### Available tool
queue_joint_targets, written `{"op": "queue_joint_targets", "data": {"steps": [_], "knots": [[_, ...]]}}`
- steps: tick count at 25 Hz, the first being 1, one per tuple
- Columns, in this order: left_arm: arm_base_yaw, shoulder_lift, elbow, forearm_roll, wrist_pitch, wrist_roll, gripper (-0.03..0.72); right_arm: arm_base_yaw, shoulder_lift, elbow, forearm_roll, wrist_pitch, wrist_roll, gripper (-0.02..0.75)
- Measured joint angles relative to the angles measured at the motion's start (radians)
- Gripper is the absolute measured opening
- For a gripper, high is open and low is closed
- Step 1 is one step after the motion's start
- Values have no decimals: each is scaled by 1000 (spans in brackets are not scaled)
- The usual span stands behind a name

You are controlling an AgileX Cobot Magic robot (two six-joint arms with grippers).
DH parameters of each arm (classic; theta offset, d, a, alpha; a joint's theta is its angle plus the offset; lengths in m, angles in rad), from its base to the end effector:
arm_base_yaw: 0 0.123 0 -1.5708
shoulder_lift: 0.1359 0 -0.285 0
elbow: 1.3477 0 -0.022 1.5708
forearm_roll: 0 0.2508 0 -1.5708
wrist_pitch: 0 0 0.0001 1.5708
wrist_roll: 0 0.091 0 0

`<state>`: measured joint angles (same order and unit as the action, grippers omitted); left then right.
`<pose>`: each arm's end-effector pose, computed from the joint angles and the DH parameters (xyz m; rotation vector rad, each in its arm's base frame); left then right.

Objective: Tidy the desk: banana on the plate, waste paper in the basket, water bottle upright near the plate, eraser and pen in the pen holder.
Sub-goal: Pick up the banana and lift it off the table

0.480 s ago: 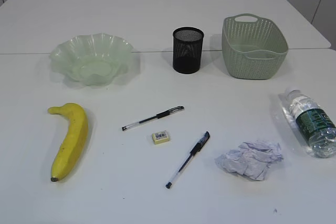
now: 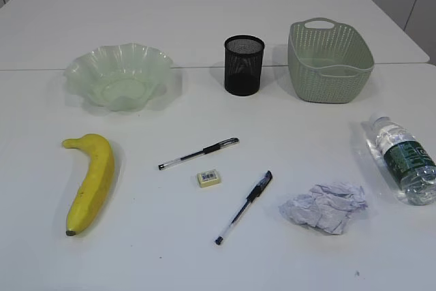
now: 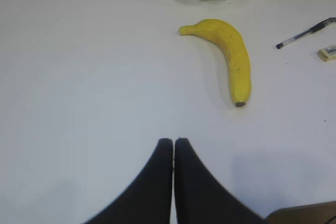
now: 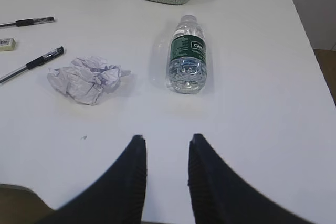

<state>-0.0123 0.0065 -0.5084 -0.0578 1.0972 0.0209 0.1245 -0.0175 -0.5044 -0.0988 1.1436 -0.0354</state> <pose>-0.0065 -0.0046 0.2768 0.0385 2.0778 -0.0643 -0.0108 -0.0096 0.2721 -0.1570 2.0959 -0.0656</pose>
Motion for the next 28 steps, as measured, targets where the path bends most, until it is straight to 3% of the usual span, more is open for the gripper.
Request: {"op": "queue_joint_targets", "data": {"steps": [28], "knots": [[0,0,0,-40,0,0,-24,0,0,0,-5,0,0,213]]}}
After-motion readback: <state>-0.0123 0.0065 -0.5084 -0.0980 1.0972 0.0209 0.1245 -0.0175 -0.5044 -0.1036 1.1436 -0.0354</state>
